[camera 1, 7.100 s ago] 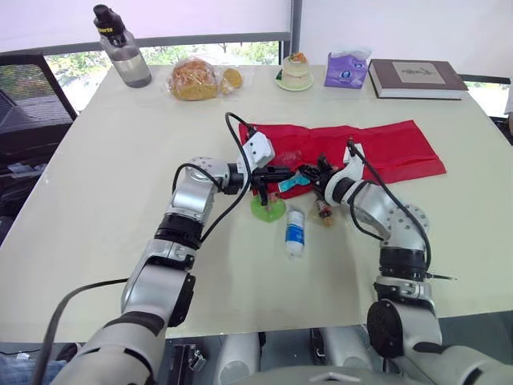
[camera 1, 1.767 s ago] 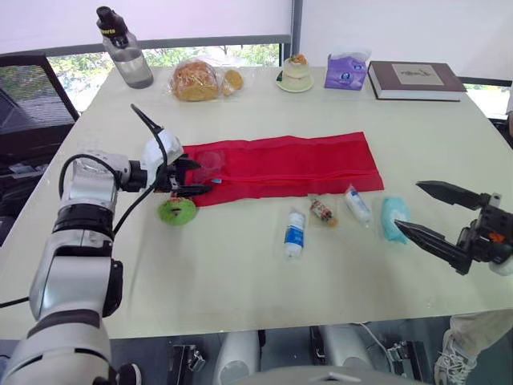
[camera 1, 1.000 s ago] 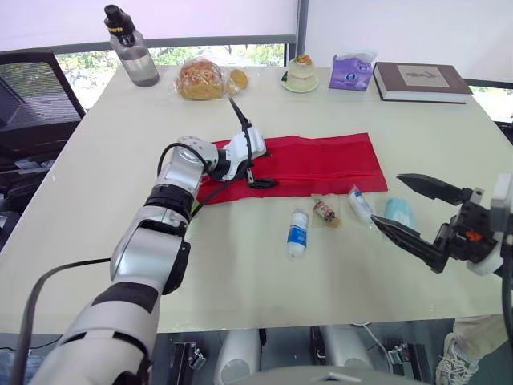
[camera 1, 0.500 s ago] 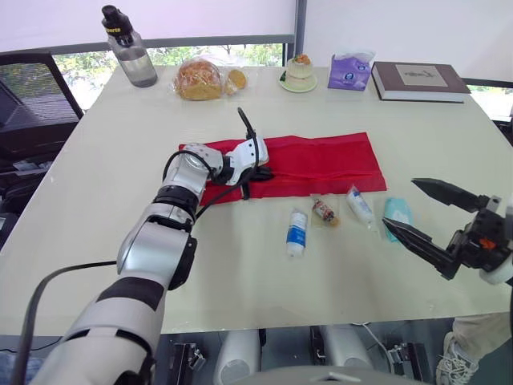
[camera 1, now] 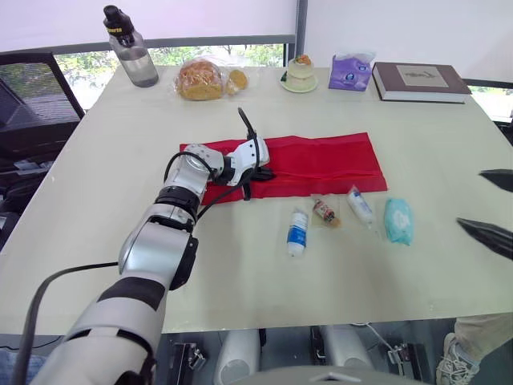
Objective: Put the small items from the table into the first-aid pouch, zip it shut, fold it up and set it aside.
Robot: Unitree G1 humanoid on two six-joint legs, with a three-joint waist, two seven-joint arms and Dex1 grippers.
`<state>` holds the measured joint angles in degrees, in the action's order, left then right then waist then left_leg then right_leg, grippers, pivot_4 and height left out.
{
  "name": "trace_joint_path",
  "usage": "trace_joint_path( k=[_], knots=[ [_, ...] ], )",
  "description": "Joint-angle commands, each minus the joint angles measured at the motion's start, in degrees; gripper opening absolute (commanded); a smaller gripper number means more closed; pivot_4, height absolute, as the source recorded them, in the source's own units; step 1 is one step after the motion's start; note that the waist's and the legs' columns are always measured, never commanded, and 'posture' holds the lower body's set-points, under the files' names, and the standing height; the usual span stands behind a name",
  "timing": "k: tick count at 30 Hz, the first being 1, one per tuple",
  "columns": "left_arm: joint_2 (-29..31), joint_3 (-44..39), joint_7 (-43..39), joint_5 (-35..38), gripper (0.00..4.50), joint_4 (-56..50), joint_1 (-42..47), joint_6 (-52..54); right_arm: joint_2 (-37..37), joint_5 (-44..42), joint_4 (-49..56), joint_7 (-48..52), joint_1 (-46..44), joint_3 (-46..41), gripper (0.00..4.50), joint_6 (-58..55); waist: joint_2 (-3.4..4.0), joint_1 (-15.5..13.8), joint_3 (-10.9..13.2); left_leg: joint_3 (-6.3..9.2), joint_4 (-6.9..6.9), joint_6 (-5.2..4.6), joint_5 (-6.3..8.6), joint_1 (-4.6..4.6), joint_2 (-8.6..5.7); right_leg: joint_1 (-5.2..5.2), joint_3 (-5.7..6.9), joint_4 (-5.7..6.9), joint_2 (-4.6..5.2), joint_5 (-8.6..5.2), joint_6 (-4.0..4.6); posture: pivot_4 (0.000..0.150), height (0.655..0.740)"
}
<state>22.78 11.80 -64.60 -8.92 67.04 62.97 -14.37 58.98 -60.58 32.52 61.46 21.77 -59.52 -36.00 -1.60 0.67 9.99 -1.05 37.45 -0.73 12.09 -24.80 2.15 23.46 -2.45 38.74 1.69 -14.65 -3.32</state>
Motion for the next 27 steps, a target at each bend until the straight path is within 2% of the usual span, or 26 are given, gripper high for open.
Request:
trace_joint_path(
  k=[1, 7, 11, 18, 22, 27],
  knots=[
    [-0.2, -0.63, -0.37, 0.32, 0.03, -0.56, 1.16, -0.79, 3.48, 6.73, -3.85, 8.58, 0.82, -3.67, 4.5, 3.52, 0.0, 0.01, 0.0, -0.02, 0.0, 0.0, 0.0, 0.0, 0.0, 0.0, -0.01, 0.0, 0.0, 0.0, 0.0, 0.15, 0.7387],
    [-0.65, -0.93, -0.08, 0.67, 0.03, -0.86, 0.92, -0.72, 4.69, 10.94, -6.55, 12.88, -1.59, -0.94, 4.5, 5.01, -0.02, 0.0, 0.01, -0.01, 0.01, 0.0, 0.0, 0.0, -0.01, 0.0, -0.02, -0.03, 0.0, -0.03, -0.05, 0.15, 0.7387],
    [-1.09, -0.83, 1.11, 0.45, 0.03, -1.37, 0.12, 0.01, 1.63, 7.57, 4.02, 8.14, 2.83, 5.24, 4.5, -2.96, -0.02, -0.09, 0.01, 0.04, -0.02, 0.0, 0.0, -0.01, -0.01, 0.0, 0.01, -0.02, -0.01, 0.0, 0.0, 0.15, 0.7387],
    [-1.8, -1.26, 1.21, 1.33, 0.03, -3.31, -0.88, 1.3, -5.96, 6.2, 15.82, -13.07, -4.64, 26.75, 4.5, -6.29, -0.02, 0.07, 0.01, -0.01, 0.09, 0.0, 0.0, -0.01, -0.03, 0.0, -0.04, 0.06, 0.03, 0.01, -0.01, 0.15, 0.7387],
    [-2.12, -1.42, 1.13, 1.38, 0.03, -4.36, -1.2, 2.06, -7.72, 9.49, 17.22, -19.0, -9.69, 36.4, 4.5, -6.46, -0.04, 0.02, 0.0, 0.05, 0.12, 0.0, -0.01, 0.01, -0.02, 0.0, -0.02, 0.1, -0.02, 0.01, -0.01, 0.15, 0.7387],
    [-2.26, -1.45, 0.95, 1.36, 0.03, -5.4, -1.44, 2.89, -13.35, 14.12, 16.1, -30.0, -20.84, 52.48, 4.5, -10.64, -0.1, 0.04, -0.03, 0.05, 0.12, 0.0, -0.01, -0.02, -0.03, 0.0, -0.02, 0.09, -0.01, 0.01, 0.01, 0.15, 0.7387]
  ],
)
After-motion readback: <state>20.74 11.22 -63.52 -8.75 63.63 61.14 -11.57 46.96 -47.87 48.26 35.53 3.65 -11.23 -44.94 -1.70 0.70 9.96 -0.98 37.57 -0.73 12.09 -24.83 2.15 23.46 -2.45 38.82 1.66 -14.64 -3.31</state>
